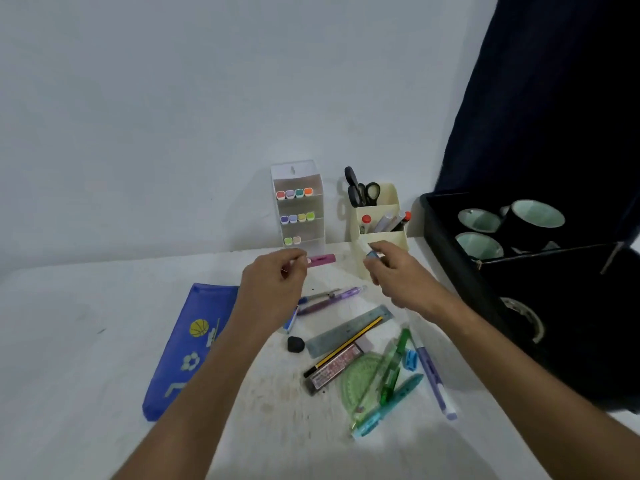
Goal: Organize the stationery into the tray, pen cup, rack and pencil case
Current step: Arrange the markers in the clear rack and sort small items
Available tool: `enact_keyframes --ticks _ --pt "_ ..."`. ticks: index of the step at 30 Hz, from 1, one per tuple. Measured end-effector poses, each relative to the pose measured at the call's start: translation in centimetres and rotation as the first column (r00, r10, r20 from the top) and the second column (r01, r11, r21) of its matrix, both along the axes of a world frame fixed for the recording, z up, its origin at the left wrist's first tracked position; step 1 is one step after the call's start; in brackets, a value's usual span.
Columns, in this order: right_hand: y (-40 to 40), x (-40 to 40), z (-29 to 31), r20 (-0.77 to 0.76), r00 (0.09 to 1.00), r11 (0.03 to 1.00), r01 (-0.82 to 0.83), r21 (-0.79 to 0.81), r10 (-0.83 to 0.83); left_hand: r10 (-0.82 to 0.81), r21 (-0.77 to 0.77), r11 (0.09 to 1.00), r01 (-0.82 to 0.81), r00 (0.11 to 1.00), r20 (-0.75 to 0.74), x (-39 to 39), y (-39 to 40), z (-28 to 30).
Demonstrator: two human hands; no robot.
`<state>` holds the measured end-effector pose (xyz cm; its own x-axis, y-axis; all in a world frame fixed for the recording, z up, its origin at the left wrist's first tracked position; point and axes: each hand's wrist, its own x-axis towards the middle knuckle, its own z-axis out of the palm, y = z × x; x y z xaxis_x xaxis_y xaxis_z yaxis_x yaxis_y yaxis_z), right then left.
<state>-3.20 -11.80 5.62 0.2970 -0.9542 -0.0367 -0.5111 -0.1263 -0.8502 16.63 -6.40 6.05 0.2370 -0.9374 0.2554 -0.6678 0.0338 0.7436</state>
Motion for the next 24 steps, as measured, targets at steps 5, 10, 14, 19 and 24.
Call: enact_keyframes --ticks 5,10,14,19,24 --pt "-0.1 0.8 0.1 -0.160 0.975 0.984 -0.141 0.105 0.157 0.090 -0.105 0.992 -0.067 0.971 0.224 1.2 -0.5 -0.3" --pt "-0.8 2.3 -0.4 -0.160 0.974 0.987 -0.155 0.030 0.158 0.093 -0.164 0.985 -0.048 0.955 0.280 1.6 -1.3 -0.2" --pt "-2.1 4.0 -1.4 -0.140 0.990 0.991 -0.002 -0.134 -0.017 0.085 -0.149 0.988 -0.043 0.953 0.290 1.5 -2.2 -0.2" --pt "-2.6 4.3 -2.5 0.137 0.975 0.968 0.145 0.204 -0.175 0.084 -0.152 0.987 -0.043 0.959 0.270 1.4 -2.0 -1.4" --pt "-2.0 3.9 -2.8 0.452 0.825 0.757 -0.045 0.652 -0.340 0.090 -0.133 0.990 -0.057 0.963 0.254 1.7 -2.0 -2.0"
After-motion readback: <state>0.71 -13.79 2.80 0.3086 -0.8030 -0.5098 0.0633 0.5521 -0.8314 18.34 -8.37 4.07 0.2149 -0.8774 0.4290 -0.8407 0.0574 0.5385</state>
